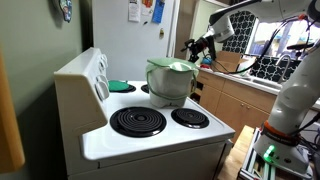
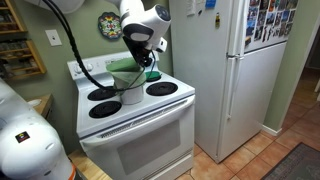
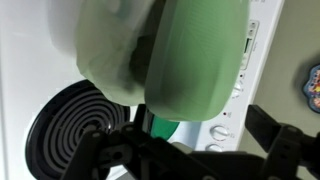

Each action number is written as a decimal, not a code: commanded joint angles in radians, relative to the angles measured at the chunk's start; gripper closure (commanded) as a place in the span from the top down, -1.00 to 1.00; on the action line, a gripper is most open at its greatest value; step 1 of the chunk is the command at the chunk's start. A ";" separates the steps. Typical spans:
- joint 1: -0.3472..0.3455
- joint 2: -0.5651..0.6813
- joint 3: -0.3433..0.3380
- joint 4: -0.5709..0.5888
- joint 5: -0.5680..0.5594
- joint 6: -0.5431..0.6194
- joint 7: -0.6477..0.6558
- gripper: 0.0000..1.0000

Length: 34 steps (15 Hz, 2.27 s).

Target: Move the paper towel from the bin to the stove then close the bin

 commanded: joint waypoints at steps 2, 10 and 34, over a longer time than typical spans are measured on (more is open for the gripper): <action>-0.007 -0.055 -0.005 0.012 0.083 -0.138 -0.063 1.00; -0.012 -0.074 0.007 0.077 0.108 -0.251 -0.069 1.00; -0.057 -0.071 0.067 0.213 0.012 -0.361 -0.035 1.00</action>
